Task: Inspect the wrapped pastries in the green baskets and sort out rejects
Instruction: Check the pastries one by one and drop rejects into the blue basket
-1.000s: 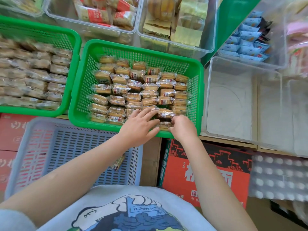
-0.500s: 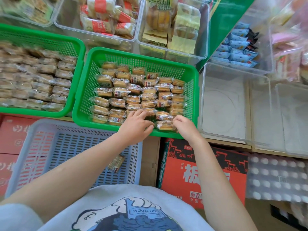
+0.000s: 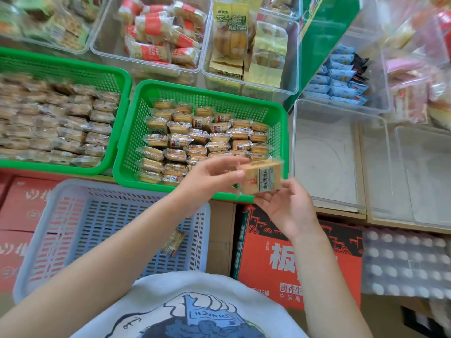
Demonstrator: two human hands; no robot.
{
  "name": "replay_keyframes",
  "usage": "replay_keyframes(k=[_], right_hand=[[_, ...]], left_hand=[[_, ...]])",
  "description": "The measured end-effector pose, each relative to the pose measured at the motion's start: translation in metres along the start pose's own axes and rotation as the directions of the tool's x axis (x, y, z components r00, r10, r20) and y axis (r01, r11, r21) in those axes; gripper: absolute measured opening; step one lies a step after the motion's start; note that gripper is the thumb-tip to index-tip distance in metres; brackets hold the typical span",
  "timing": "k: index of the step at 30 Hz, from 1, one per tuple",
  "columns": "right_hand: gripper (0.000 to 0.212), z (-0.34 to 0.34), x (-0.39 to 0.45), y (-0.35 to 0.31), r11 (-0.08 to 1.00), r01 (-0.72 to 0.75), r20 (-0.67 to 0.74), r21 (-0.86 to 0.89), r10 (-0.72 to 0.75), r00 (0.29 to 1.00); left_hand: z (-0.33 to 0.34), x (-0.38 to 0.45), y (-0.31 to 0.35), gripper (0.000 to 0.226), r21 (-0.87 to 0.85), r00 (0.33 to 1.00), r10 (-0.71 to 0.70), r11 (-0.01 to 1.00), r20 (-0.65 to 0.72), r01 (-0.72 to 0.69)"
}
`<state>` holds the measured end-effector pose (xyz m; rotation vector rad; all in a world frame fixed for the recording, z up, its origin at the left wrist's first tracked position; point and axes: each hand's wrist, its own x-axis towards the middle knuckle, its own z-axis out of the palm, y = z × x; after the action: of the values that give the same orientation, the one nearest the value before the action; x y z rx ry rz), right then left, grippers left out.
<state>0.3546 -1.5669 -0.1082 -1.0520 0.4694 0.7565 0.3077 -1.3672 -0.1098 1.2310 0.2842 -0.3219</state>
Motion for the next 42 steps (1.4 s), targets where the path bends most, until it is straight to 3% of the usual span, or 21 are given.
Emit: replay_keyframes(k=[3,7,11,16,19,23,26,29,32,34,37,42], right_hand=[[0.041,0.015,-0.008,0.009,0.987,0.019,-0.015,-0.157,-0.021,1.000],[0.037,0.026,-0.013,0.014,0.934,0.192,-0.017,-0.301,-0.206,0.978],[0.020,0.037,-0.017,0.015,0.850,0.303,0.013,-0.431,-0.330,0.944],[0.029,0.040,-0.023,0.015,0.889,0.304,0.126,-0.343,-0.277,0.952],[0.021,0.039,-0.025,0.016,0.931,0.298,0.124,-0.209,-0.277,0.953],[0.032,0.037,-0.026,0.013,0.942,0.300,0.128,-0.147,-0.283,0.951],[0.018,0.035,-0.028,0.011,0.947,0.297,0.164,-0.125,-0.276,0.947],[0.006,0.031,-0.024,0.012,0.888,0.348,0.086,-0.302,-0.338,0.937],[0.008,0.028,-0.014,0.016,0.739,0.371,-0.040,-0.563,-0.473,0.880],[0.008,0.027,-0.007,0.017,0.686,0.364,-0.122,-0.630,-0.550,0.826],[0.007,0.028,0.000,0.016,0.714,0.332,-0.218,-0.616,-0.560,0.799],[0.005,0.033,0.005,0.011,0.739,0.316,-0.284,-0.595,-0.561,0.777]], left_hand=[[-0.002,-0.007,0.011,0.030,-0.128,0.996,-0.004,0.992,-0.087,-0.007],[-0.011,-0.014,0.012,0.017,-0.061,0.988,-0.042,0.998,-0.149,0.033],[-0.007,-0.024,0.009,0.029,-0.063,0.972,-0.047,0.997,-0.232,0.033],[-0.006,-0.032,0.007,0.020,-0.126,0.969,-0.035,0.992,-0.246,0.004],[-0.006,-0.033,0.008,0.017,-0.124,0.964,-0.005,0.992,-0.264,-0.029],[-0.006,-0.029,0.010,0.013,-0.200,0.947,-0.030,0.979,-0.319,-0.036],[-0.010,-0.025,0.009,0.009,-0.124,0.916,-0.024,0.992,-0.400,-0.029],[-0.014,-0.024,0.006,0.007,0.136,0.891,0.065,0.991,-0.450,-0.004],[-0.014,-0.023,0.003,0.011,0.303,0.900,0.093,0.952,-0.426,0.045],[-0.011,-0.025,0.002,0.012,0.259,0.941,0.048,0.965,-0.334,0.043],[-0.008,-0.026,0.002,0.013,0.074,0.977,-0.023,0.996,-0.213,0.039],[-0.009,-0.022,0.000,0.007,-0.024,0.980,-0.078,0.997,-0.181,0.075]])
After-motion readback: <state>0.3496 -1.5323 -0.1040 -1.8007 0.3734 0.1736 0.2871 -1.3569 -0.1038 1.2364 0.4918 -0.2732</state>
